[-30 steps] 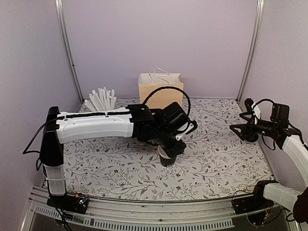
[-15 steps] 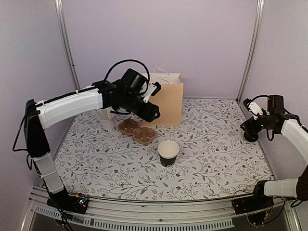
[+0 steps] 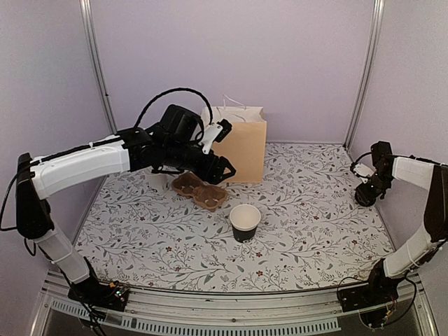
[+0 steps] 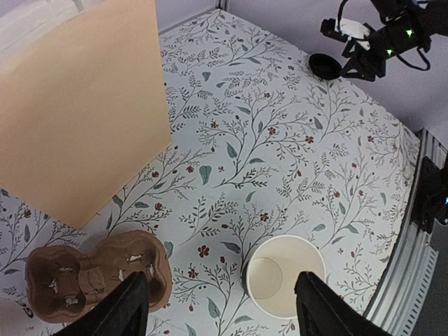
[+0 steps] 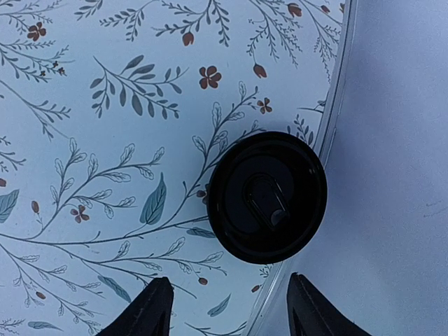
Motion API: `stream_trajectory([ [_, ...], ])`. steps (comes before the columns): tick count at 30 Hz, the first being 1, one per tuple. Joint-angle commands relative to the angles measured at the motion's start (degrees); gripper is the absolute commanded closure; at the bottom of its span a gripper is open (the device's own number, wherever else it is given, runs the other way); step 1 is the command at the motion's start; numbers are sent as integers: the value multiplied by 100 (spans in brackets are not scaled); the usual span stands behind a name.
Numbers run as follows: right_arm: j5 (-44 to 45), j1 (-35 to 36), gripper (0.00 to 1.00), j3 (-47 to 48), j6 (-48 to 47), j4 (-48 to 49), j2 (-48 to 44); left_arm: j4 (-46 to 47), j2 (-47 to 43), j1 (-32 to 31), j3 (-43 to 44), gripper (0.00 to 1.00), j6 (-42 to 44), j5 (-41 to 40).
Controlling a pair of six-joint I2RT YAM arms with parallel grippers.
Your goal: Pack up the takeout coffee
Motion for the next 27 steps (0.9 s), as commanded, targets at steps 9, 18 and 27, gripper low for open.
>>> stream_trajectory([
  [9,153,-8,48,572,0,-175,929,156,-53,-393,-67,27,106,94],
  [18,166,1,55,750,64,-178,1472,155,-59,-391,-67,26,96,116],
  [27,391,2,59,730,85,-43,1736,160,-40,-391,-67,26,89,189],
])
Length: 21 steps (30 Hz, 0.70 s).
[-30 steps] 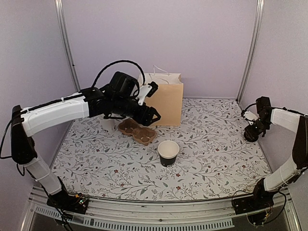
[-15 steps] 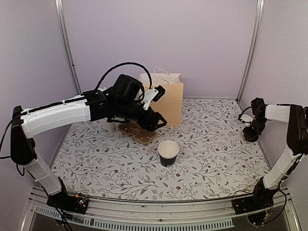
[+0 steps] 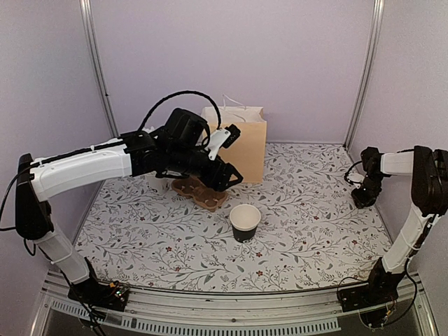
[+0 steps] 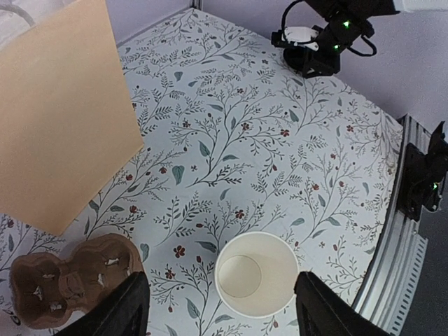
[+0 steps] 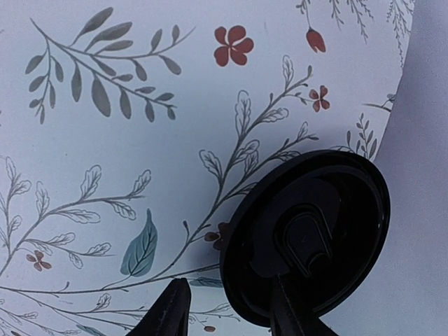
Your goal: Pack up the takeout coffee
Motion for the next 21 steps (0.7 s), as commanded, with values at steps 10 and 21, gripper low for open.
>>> stream_trajectory([
  [10,183,1,72,131,84,168,291,122,22,-41,-34,27,-18,305],
  [21,155,63,88,124,205,-2,169,114,2,-50,-43,27,14,274],
])
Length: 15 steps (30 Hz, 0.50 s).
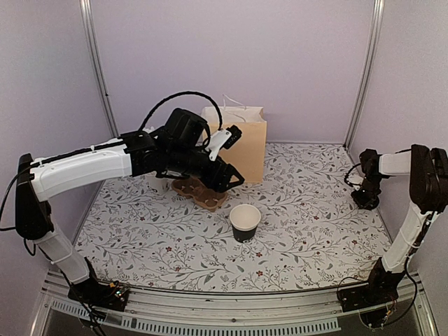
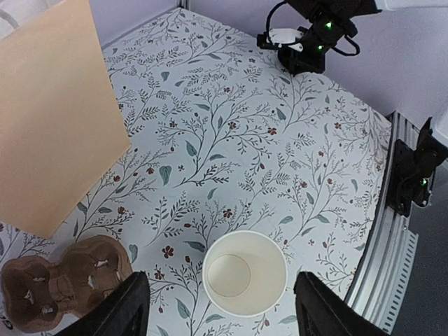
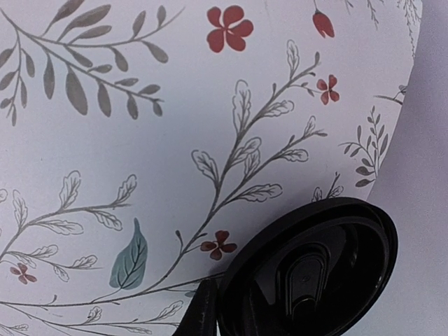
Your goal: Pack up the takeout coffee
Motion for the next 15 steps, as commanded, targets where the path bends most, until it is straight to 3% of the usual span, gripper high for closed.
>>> stream_trajectory([
  [1,-39,93,89,114,140,-141,-108,103,-10,-49,-45,27,31,-3],
  [6,-989,315,91,321,378,-822,-800,213,-100,-65,-134,27,111,-134],
  [11,-3289,374,96,615,281,-1324,-1647,807,-466,-110,-559,26,210,-210],
  [15,-5043,492,94,689,54,-1637,-2202,1675,-928,-115,-1185,26,293,-131],
])
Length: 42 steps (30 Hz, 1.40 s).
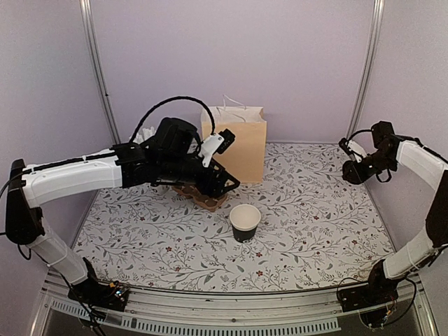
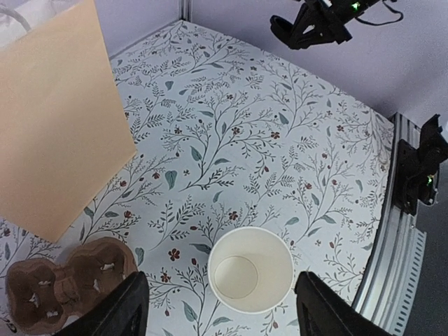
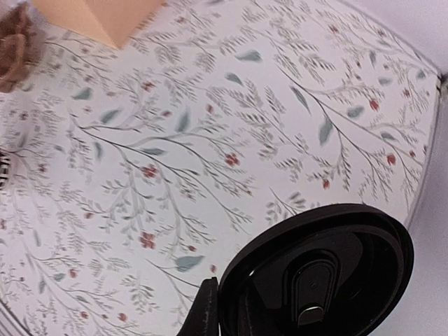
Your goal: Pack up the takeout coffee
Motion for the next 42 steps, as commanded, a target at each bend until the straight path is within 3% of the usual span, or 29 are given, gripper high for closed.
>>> stream_trajectory([
  [1,-2790,169,93,143,-248,-674,-530,1342,-678,-89,-668,25,171,24],
  [5,-4302,557,92,148,-406,-751,-928,2864,-1099,-135,-1321,24,165,177],
  [9,-4930,1177,92,401,-567,-1024,-963,3751,-1105,-307,-1447,24,25,164],
  [14,-5842,1591,91,1085,-1232,-2032,-666,5404,-771,-724,-1806,19,198,5],
  [18,-6603,1658,91,1601,-1898,-3065,-414,6150,-394,-1070,-1780,13,526,-237],
  [24,-6963,1727,91,1762,-2236,-3402,-292,6190,173,-1259,-1302,10,1142,-171],
  [25,-6998,1729,91,1734,-2242,-3420,-300,6081,268,-1264,-1165,2,1230,-106],
  [26,-7018,1726,91,1708,-2244,-3423,-325,6012,346,-1265,-1059,1,1310,-21],
  [37,-7101,1729,90,1464,-1796,-3052,-713,6226,1291,-1285,-268,5,1871,-180],
  [42,-7095,1725,90,1447,-1727,-3049,-706,6354,1622,-1286,-33,3,1949,118],
])
